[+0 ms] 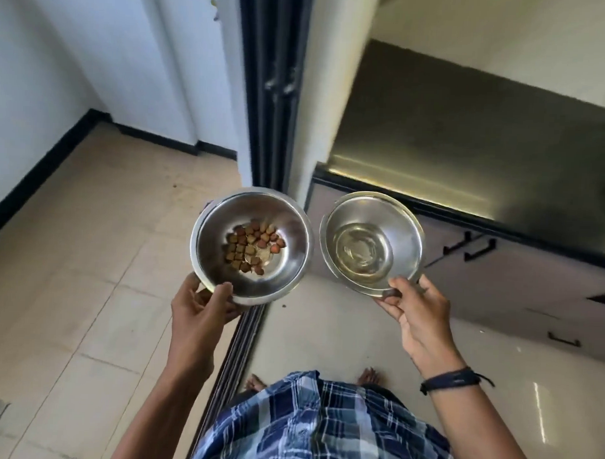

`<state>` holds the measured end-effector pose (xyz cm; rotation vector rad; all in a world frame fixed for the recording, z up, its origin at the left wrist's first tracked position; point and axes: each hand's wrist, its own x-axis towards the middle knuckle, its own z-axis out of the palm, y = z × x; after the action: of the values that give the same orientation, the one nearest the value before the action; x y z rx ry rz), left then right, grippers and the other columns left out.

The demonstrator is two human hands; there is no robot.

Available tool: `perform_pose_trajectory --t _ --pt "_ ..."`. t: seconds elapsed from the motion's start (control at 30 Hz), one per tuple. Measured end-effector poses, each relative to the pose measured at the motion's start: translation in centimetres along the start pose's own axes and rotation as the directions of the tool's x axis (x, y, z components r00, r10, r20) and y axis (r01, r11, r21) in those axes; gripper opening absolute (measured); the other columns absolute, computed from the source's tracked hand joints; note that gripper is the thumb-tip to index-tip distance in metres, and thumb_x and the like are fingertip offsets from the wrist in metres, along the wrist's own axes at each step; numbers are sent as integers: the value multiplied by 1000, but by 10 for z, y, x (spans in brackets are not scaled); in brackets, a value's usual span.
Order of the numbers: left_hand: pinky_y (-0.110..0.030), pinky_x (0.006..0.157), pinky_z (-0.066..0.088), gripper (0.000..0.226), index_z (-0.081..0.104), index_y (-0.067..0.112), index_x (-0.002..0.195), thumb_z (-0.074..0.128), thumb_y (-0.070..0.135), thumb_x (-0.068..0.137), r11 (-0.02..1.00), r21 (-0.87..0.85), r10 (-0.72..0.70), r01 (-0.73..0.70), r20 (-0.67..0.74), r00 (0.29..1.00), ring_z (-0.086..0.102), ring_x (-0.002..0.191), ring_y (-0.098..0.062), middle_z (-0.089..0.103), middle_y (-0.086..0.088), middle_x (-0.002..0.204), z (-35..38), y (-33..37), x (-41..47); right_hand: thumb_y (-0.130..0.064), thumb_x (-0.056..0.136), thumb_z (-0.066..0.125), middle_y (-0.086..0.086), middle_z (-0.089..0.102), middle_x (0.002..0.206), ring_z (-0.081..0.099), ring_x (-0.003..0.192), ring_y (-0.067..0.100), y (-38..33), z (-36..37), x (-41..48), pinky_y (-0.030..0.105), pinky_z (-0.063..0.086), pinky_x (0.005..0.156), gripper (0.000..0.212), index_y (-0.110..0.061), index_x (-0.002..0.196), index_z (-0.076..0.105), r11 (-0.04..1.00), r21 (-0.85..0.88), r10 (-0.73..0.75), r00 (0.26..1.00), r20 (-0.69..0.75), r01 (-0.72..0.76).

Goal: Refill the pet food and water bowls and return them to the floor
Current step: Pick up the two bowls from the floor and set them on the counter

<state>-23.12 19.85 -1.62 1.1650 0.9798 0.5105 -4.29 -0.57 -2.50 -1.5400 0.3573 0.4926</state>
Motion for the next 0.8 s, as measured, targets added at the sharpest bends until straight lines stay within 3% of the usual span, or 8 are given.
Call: perform_pose_trajectory --t 0.1,0.27,0.4,0.5,0.6,0.7,0.8 --pt "-43 79 60 20 57 6 114 52 1 96 999 33 26 -29 86 996 72 85 -33 70 -25 94 49 1 -9 3 89 61 1 56 56 53 46 8 -16 -40 14 43 61 81 32 -10 117 53 997 70 -6 997 -80 12" --pt "-32 69 62 19 60 12 106 51 -1 96 996 13 81 -85 195 978 73 76 -29 70 -26 88 139 1 -20 2 89 64 -2 63 53 63 47 9 -48 -116 50 35 62 72 33 -10 117 52 985 167 -26 987 -161 53" --pt "-32 68 61 17 59 8 106 51 -2 95 991 23 120 -130 251 961 74 76 -33 71 -27 89 223 -9 -21 2 88 65 -2 63 51 62 47 9 -78 -181 92 42 60 81 20 -3 107 61 981 174 -49 981 -185 82" --pt "-40 72 62 16 58 8 109 53 1 95 994 -1 104 -107 264 959 73 77 -35 70 -27 91 289 -21 -21 2 89 64 -2 63 50 63 47 9 -99 -230 127 41 60 80 24 -1 112 63 979 169 -79 976 -205 115" --pt "-34 70 62 21 57 4 115 53 1 95 997 -32 75 -69 266 961 73 78 -32 69 -30 94 356 -34 -20 2 88 65 -2 69 56 67 49 10 -122 -282 165 41 63 76 21 -6 108 66 973 181 -100 971 -217 141" --pt "-30 68 60 26 53 3 122 52 1 96 999 -35 31 -21 291 956 73 84 -31 70 -27 100 412 -35 -22 2 89 64 1 72 67 70 54 11 -145 -324 198 31 63 64 34 -1 122 61 968 198 -97 958 -269 153" --pt "-30 68 61 28 51 5 124 51 2 97 999 -49 4 12 320 947 73 88 -30 71 -22 104 458 -32 -23 3 88 64 2 71 68 71 55 12 -167 -361 232 38 63 73 32 -1 120 62 958 237 -83 949 -305 161"
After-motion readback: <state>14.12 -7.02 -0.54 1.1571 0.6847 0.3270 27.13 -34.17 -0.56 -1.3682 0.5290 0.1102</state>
